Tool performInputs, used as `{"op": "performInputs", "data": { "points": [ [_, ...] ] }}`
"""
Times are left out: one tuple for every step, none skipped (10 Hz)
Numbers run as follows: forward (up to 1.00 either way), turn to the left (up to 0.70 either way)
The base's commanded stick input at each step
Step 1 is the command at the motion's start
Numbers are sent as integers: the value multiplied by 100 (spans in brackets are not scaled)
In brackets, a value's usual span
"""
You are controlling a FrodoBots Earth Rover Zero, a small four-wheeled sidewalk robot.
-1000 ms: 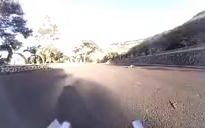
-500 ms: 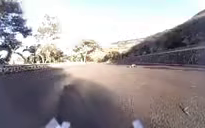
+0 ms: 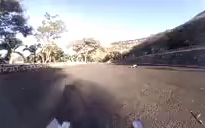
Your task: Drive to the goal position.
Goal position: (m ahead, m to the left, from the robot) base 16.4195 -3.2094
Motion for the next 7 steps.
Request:
{"op": "performInputs", "data": {
  "points": [
    [50,0],
    [50,0],
    [50,0],
    [50,0],
    [50,0],
    [50,0],
    [50,0]
  ]
}}
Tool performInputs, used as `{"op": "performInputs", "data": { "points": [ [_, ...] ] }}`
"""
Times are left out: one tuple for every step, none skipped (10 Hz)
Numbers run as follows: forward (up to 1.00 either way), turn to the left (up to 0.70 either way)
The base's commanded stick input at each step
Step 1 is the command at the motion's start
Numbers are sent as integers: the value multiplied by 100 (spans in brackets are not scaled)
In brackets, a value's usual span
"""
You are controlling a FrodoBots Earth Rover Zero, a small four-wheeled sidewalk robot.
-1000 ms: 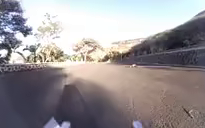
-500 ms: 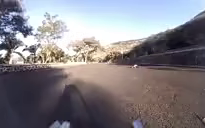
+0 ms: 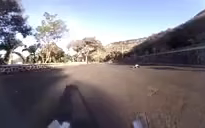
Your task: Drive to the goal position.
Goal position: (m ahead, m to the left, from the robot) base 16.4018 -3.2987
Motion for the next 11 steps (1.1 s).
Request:
{"op": "performInputs", "data": {
  "points": [
    [50,0],
    [50,0],
    [50,0],
    [50,0],
    [50,0],
    [50,0],
    [50,0],
    [50,0],
    [50,0],
    [50,0],
    [50,0]
  ]
}}
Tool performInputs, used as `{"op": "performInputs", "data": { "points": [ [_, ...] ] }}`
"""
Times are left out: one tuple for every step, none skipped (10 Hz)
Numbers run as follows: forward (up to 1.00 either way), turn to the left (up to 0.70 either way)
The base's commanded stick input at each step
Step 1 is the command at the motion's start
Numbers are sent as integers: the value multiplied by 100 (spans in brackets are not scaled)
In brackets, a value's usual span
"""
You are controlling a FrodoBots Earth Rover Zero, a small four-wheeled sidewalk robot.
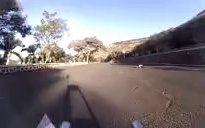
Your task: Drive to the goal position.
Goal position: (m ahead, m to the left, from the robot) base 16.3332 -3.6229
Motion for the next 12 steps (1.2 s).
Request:
{"op": "performInputs", "data": {
  "points": [
    [50,0],
    [50,0],
    [50,0],
    [50,0],
    [50,0],
    [50,0],
    [50,0],
    [50,0],
    [50,0],
    [50,0],
    [50,-8],
    [50,-48]
  ]
}}
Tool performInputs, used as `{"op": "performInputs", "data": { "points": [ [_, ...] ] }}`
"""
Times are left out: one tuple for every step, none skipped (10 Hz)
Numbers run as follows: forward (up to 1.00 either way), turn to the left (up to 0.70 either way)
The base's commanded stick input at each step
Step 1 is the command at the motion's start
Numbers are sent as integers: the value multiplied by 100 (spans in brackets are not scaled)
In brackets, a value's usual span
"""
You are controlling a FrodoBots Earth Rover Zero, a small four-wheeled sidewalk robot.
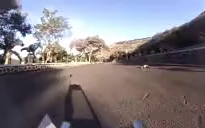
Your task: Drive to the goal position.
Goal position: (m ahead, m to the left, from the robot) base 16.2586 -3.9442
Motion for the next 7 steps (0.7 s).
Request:
{"op": "performInputs", "data": {
  "points": [
    [50,-48],
    [50,-1],
    [50,-15],
    [50,-33],
    [50,-45],
    [50,-28],
    [50,-11]
  ]
}}
